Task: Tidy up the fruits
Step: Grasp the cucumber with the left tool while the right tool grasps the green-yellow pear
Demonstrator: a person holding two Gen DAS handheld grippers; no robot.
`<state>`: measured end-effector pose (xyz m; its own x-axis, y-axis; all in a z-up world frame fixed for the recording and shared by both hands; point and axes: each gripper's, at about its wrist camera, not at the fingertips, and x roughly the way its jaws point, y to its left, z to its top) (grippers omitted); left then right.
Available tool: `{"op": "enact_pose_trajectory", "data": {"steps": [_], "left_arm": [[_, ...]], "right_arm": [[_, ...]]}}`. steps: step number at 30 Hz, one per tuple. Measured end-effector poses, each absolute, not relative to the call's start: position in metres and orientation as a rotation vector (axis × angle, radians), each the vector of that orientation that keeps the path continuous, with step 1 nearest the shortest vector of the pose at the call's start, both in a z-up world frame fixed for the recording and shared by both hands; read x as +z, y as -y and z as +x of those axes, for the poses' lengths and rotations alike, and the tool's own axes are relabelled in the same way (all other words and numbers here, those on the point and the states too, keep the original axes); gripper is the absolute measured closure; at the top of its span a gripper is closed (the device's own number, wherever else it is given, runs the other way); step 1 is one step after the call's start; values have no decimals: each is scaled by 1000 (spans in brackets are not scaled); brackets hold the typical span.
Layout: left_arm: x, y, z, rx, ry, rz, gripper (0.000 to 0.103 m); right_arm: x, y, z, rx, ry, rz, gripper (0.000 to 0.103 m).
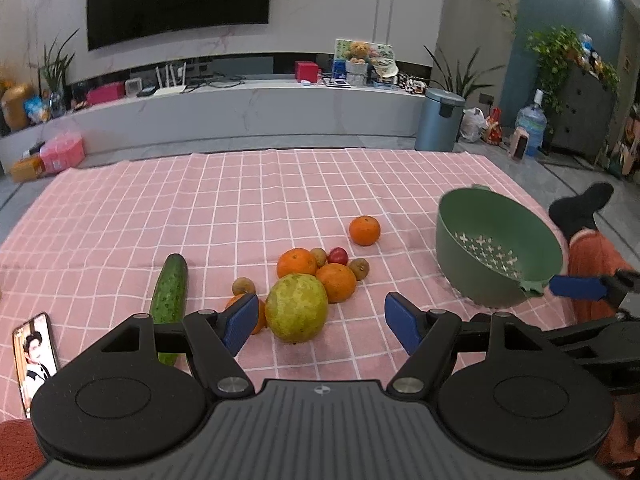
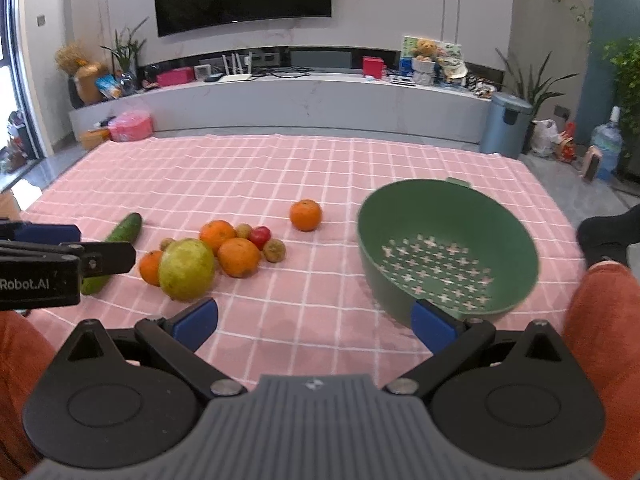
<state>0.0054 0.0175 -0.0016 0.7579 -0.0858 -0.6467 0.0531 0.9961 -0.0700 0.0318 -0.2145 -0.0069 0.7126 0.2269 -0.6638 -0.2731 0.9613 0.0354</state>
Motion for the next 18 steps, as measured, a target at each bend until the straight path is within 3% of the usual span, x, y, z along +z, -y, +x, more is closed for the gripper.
{"op": "enact_pose_trajectory", "data": {"steps": [13, 18], "left_arm": [[-7, -61, 44, -6, -794, -101, 35], [-18, -88, 65, 14, -871, -190, 46]], "right_arm": [[-23, 174, 82, 354, -756, -7, 5], [-32, 157, 92, 406, -689, 30, 5]]}}
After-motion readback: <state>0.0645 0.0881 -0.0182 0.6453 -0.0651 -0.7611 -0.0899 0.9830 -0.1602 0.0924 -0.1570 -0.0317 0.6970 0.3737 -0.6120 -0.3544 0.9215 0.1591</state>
